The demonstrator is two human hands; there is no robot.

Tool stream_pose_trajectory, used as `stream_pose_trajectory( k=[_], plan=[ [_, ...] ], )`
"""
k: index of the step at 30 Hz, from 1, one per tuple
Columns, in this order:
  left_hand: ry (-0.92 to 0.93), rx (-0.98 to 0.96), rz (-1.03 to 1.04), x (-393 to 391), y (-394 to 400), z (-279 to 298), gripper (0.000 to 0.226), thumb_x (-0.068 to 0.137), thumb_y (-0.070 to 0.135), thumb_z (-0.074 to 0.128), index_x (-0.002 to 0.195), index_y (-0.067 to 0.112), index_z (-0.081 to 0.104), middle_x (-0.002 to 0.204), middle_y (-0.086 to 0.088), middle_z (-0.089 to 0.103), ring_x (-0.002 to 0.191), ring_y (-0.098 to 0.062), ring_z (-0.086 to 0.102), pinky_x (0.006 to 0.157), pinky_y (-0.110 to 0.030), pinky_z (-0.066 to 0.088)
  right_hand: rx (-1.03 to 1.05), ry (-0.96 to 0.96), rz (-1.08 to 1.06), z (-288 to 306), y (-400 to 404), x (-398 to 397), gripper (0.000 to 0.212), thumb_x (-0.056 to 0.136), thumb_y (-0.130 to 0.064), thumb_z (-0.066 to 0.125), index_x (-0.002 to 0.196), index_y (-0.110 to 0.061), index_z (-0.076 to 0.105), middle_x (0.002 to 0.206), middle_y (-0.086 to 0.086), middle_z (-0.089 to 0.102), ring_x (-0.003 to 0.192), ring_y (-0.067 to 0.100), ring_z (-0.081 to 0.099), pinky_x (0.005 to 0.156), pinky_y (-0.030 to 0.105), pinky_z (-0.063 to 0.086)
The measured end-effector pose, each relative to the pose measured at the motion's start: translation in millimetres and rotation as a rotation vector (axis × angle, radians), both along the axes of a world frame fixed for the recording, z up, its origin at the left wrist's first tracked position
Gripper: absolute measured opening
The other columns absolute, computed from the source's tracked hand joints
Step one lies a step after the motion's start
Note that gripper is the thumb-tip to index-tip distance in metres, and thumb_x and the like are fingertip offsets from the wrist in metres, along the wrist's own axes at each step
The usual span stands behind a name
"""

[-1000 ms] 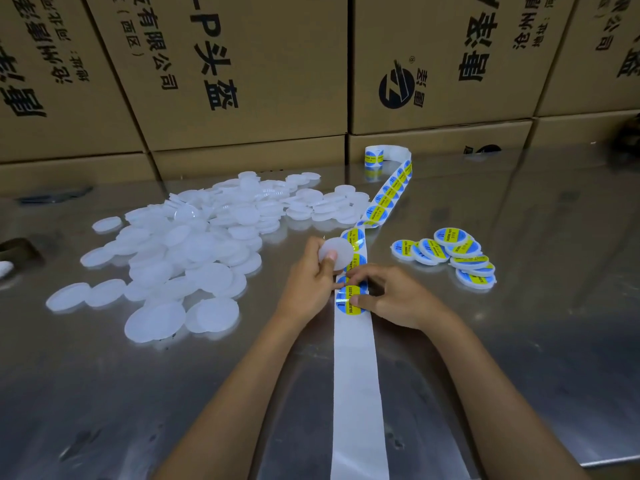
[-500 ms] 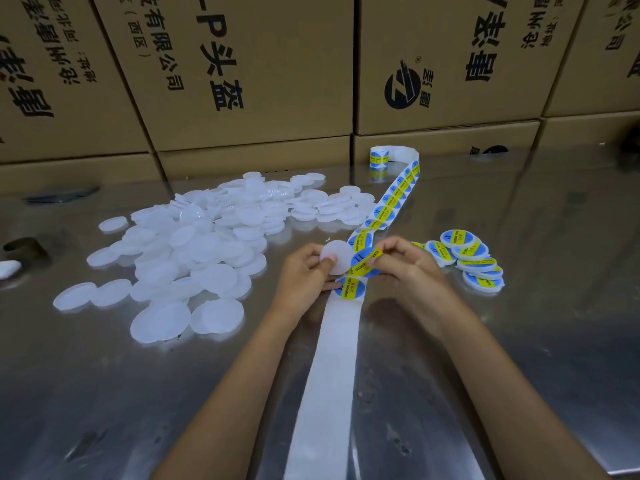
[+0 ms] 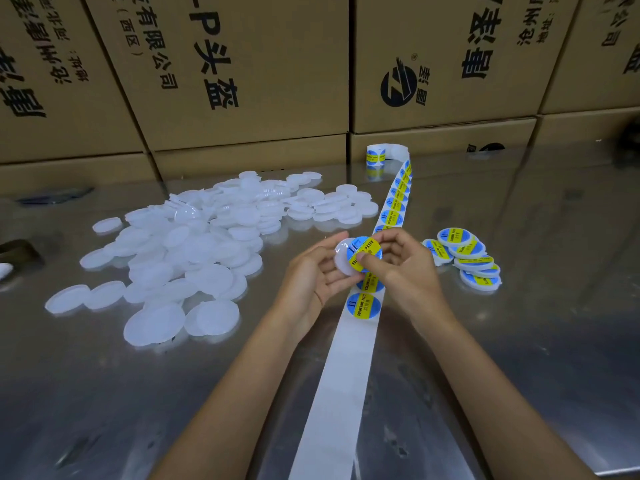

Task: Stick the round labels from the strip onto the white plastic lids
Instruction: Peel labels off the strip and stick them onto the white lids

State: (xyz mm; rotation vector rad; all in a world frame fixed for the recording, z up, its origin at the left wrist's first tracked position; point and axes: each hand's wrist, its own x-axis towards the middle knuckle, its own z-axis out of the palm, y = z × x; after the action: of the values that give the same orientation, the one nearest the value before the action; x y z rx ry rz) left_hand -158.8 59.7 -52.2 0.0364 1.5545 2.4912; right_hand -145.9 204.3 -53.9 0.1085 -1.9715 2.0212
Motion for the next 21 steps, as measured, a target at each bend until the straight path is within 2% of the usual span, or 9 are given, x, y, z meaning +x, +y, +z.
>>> stream_pose_trajectory(
  k=[9, 13, 17, 19, 21],
  plan=[
    [0.028, -0.053, -0.024, 1, 4, -1, 0.036, 0.101, 0.003, 0.038, 0.119, 0.015, 0.066, 0.109, -0.014, 0.075, 0.101, -0.026, 0.074, 0.075, -0.031, 0.061, 0.151, 0.042, -0.057, -7, -3, -4, 0.026, 0.079, -0.001, 0.075, 0.087, -0.019, 0.06, 0.082, 0.004, 0.068, 0.072, 0.012, 0.063, 0.057, 0.018, 0.052],
    [0.04, -0.088, -0.02, 1, 5, -1, 0.037, 0.1, 0.003, 0.04, 0.121, 0.016, 0.067, 0.11, -0.013, 0.075, 0.103, -0.027, 0.073, 0.077, -0.031, 0.061, 0.205, 0.074, -0.104, -12, -4, -6, 0.029, 0.078, -0.004, 0.077, 0.084, -0.026, 0.058, 0.08, 0.0, 0.067, 0.065, 0.005, 0.06, 0.056, 0.016, 0.051],
    [0.056, -0.122, -0.001, 2, 6, -2, 0.037, 0.101, 0.003, 0.041, 0.124, 0.016, 0.066, 0.109, -0.011, 0.076, 0.103, -0.026, 0.073, 0.077, -0.031, 0.061, 0.298, 0.094, -0.156, -16, -4, -8, 0.031, 0.078, -0.015, 0.079, 0.084, -0.035, 0.056, 0.082, -0.012, 0.065, 0.068, 0.006, 0.059, 0.06, 0.016, 0.051],
    [0.059, -0.131, 0.011, 2, 6, -2, 0.036, 0.101, 0.003, 0.042, 0.123, 0.017, 0.067, 0.109, -0.011, 0.076, 0.102, -0.026, 0.073, 0.077, -0.031, 0.061, 0.388, 0.094, -0.198, -19, -4, -9, 0.028, 0.079, -0.021, 0.079, 0.088, -0.034, 0.056, 0.085, -0.017, 0.063, 0.07, 0.003, 0.058, 0.062, 0.018, 0.049],
    [0.066, -0.14, 0.025, 3, 6, -1, 0.036, 0.102, 0.004, 0.042, 0.123, 0.018, 0.067, 0.108, -0.01, 0.076, 0.101, -0.025, 0.074, 0.075, -0.03, 0.061, 0.427, 0.11, -0.218, -20, -4, -8, 0.032, 0.078, -0.023, 0.079, 0.102, -0.03, 0.059, 0.094, -0.014, 0.06, 0.071, 0.003, 0.057, 0.066, 0.024, 0.049]
  ],
)
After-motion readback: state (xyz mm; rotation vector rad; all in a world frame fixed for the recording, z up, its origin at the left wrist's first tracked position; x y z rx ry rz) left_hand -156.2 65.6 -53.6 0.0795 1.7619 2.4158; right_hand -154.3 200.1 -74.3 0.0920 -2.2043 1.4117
